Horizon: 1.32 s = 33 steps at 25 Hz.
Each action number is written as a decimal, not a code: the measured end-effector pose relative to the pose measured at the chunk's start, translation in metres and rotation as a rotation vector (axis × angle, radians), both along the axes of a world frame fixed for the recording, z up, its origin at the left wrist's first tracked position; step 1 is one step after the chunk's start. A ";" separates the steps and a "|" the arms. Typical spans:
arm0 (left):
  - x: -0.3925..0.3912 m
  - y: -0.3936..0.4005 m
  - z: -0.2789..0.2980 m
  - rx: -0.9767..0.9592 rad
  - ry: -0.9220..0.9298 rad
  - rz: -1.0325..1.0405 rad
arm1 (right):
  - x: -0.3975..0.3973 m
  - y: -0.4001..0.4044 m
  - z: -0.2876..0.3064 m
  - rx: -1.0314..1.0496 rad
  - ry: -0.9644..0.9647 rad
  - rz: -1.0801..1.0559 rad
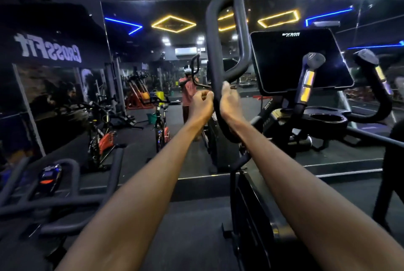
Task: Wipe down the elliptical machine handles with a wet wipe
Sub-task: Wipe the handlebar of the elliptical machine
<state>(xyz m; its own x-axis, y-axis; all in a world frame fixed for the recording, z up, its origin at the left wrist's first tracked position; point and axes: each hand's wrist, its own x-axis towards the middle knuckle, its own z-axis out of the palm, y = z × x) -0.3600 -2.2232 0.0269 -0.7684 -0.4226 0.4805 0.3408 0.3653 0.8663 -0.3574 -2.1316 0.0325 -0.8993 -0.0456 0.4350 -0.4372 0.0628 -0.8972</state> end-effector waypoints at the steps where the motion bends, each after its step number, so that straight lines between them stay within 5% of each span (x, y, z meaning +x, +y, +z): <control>1: -0.009 0.000 0.006 0.016 0.029 -0.024 | -0.005 -0.009 -0.010 0.061 0.033 -0.017; 4: -0.027 -0.004 0.011 0.093 0.078 -0.047 | -0.014 -0.019 -0.027 0.201 0.087 -0.097; 8: -0.038 -0.016 0.017 0.179 0.075 -0.106 | -0.026 -0.022 0.012 0.108 0.015 -0.054; 12: -0.049 -0.020 0.020 0.160 0.067 -0.085 | -0.019 -0.018 -0.036 0.230 0.106 -0.161; 17: -0.049 -0.006 0.034 0.190 0.063 -0.082 | -0.037 -0.021 0.012 0.052 0.080 -0.082; 24: -0.060 -0.008 0.038 0.166 0.070 -0.002 | -0.034 -0.012 -0.014 0.151 0.120 -0.139; 29: -0.057 -0.012 0.038 0.256 0.072 -0.108 | -0.024 -0.016 -0.032 0.062 0.628 -0.295; 33: -0.057 -0.027 0.034 0.355 0.073 -0.164 | -0.065 -0.009 -0.028 0.801 1.054 -0.332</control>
<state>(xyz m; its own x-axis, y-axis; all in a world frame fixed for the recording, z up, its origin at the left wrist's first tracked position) -0.4170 -2.2501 0.0607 -0.8088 -0.4468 0.3824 0.4349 -0.0167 0.9003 -0.4219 -2.1407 0.0043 -0.1781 -0.4560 0.8720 -0.7480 0.6385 0.1811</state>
